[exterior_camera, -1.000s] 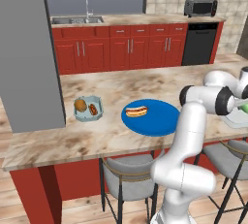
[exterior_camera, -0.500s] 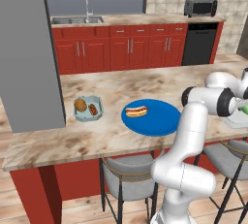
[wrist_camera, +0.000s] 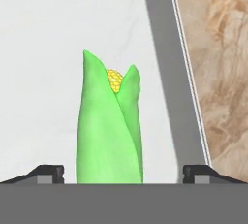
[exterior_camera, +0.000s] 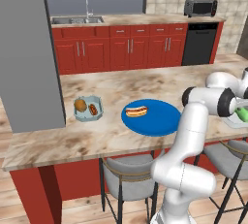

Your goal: Place one cooked food and one vegetable from the large plate to each tupperware container.

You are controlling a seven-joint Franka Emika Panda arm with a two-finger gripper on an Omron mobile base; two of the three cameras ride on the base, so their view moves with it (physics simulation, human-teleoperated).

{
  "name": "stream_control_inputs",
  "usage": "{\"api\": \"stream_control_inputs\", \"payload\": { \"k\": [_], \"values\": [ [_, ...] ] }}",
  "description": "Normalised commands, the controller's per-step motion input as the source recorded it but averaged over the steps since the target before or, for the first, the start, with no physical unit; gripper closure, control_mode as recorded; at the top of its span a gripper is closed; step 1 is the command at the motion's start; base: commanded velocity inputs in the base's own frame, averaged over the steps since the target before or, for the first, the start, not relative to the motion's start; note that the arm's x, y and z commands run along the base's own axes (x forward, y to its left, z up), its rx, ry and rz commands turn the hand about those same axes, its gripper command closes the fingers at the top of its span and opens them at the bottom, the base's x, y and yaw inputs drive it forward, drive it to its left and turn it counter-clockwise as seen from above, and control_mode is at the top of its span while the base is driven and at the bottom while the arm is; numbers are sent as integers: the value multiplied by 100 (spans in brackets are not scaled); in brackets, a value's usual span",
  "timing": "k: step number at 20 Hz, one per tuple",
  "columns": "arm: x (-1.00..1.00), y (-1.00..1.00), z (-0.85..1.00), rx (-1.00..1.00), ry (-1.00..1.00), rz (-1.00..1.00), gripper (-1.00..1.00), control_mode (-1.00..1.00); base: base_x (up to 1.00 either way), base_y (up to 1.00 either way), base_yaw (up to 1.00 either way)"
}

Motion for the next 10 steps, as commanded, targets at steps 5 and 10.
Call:
{"api": "stream_control_inputs", "payload": {
  "k": [5,10],
  "values": [
    [3,59,6,-2,2,0,-100,-100,0,0,0],
    [4,100,84,1,1,2,-100,-100,0,0,0]
  ]
}}
